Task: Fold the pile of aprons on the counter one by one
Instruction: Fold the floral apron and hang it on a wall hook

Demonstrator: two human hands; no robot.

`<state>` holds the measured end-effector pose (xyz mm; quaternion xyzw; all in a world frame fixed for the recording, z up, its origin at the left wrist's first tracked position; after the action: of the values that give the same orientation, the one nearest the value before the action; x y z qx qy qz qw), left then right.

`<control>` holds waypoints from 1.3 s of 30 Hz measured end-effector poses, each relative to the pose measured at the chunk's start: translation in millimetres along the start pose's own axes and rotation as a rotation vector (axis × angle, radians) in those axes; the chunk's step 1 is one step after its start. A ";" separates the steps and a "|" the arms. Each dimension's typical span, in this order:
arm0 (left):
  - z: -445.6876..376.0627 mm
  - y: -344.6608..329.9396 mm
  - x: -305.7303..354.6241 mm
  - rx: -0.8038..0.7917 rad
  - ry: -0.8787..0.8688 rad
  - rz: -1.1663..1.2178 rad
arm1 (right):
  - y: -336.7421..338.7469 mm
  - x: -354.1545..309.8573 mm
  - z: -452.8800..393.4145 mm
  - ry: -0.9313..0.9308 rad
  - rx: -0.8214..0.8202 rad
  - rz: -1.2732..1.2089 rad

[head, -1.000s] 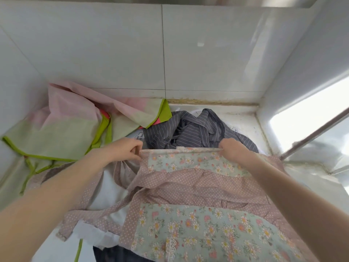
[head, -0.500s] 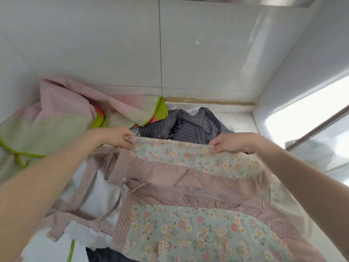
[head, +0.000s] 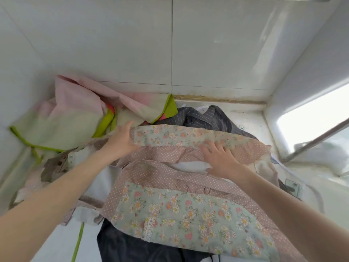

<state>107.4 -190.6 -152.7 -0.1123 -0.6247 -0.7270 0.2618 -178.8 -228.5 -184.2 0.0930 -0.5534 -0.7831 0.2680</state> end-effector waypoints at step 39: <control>61.4 -94.9 39.6 -0.325 -0.366 -0.652 | -32.9 11.4 64.5 0.081 0.088 0.149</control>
<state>14.7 -132.9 -202.0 -0.0758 -0.5409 -0.8291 -0.1193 -227.4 -173.8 -188.8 0.0949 -0.5814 -0.7314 0.3435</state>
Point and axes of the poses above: each hand's wrist, its own z-axis away from the middle knuckle, its own y-axis out of the back of the hand, x = y × z, the point moved 5 cm from there along -z, towards the middle knuckle, and after that the axes turned 5 degrees about -y, right-handed, at the moved point
